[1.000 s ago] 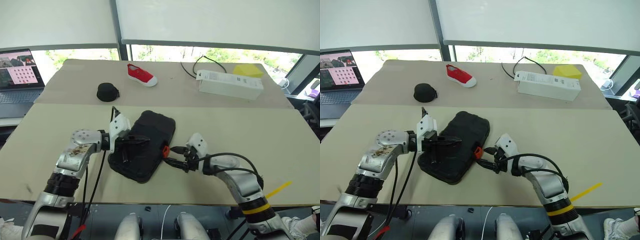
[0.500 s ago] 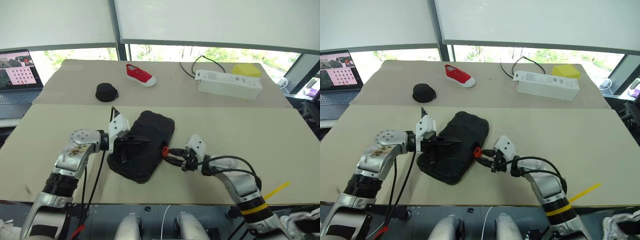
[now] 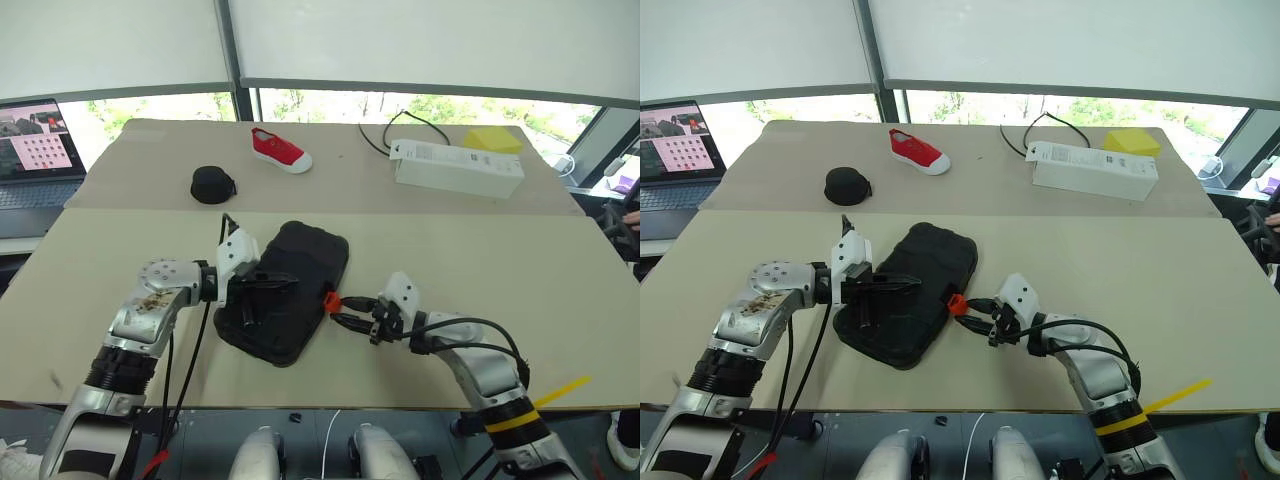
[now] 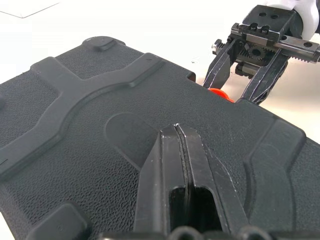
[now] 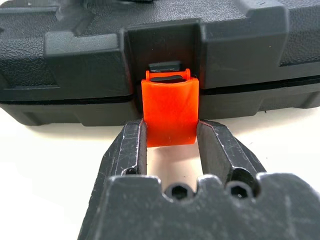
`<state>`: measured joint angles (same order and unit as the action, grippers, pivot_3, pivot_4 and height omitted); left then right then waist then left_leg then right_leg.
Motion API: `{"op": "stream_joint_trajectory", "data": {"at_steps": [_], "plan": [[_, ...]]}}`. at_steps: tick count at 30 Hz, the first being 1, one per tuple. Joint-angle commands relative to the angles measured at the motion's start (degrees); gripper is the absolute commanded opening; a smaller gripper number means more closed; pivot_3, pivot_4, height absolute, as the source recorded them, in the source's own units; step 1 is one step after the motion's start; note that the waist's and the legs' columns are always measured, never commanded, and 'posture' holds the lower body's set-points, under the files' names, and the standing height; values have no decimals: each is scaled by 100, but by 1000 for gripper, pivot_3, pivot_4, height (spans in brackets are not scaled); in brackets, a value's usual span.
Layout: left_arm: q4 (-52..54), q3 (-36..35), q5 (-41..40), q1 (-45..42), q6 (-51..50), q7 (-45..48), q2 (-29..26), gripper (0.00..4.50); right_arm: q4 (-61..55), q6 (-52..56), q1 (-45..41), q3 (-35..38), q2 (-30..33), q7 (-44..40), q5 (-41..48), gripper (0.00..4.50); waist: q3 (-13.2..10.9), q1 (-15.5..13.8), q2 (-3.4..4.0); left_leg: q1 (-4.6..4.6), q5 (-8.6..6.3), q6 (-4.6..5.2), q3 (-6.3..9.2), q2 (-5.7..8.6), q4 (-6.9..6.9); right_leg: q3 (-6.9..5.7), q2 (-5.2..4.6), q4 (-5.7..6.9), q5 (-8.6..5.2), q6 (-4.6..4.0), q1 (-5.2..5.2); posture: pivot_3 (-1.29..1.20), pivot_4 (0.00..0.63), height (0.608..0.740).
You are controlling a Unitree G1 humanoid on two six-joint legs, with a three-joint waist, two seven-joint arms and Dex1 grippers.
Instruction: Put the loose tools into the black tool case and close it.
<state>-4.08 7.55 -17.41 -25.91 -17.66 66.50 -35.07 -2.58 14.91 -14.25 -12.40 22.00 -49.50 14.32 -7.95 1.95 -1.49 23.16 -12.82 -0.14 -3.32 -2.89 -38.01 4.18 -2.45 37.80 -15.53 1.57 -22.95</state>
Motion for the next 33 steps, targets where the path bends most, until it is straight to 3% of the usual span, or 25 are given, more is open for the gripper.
{"op": "stream_joint_trajectory", "data": {"at_steps": [1,14,21,24,26,30,31,33], "plan": [[-259,272,187,331,-299,-11,-28,0,-244,-442,-76,220,-126,-127,274,1244,0,1,0,0,0,0,0,0,0,0,0,0,0,0,0,0,150,740],[-181,358,236,425,-357,-28,-79,0,-105,-924,-42,296,-142,-273,166,1244,0,28,1,-1,0,0,-1,0,5,1,-1,-4,-1,2,0,0,150,740],[-167,402,232,400,-411,-39,-53,0,212,-1170,-216,-13,-196,-246,-254,1244,0,43,1,-1,0,0,-1,0,7,1,-1,-5,-1,1,-1,0,150,740],[-150,389,225,399,-436,-45,-49,0,215,-621,-288,-32,-226,-167,-192,1244,1,48,4,-7,0,0,-1,0,8,1,0,-5,-1,1,4,0,150,740],[-134,373,221,405,-453,-48,-58,0,126,-564,-288,34,-237,-158,-94,2245,2,48,4,-12,0,0,-1,-1,10,1,0,-5,-1,1,9,0,150,740],[-106,344,207,428,-470,-58,-74,0,-110,-522,-157,86,12,-339,-42,3539,2,45,4,-27,0,0,0,-1,15,0,-1,-14,-1,0,27,0,150,740],[-95,337,201,438,-475,-61,-77,0,-113,-608,-118,138,68,-307,-98,3805,2,43,5,-27,0,0,0,-1,16,0,-1,-16,-2,1,27,0,150,740],[-71,327,190,457,-487,-69,-81,0,-116,-648,-46,237,187,-284,-128,3805,2,42,5,-29,-1,0,0,-1,17,-1,-1,-19,-2,1,32,0,150,740]]}}
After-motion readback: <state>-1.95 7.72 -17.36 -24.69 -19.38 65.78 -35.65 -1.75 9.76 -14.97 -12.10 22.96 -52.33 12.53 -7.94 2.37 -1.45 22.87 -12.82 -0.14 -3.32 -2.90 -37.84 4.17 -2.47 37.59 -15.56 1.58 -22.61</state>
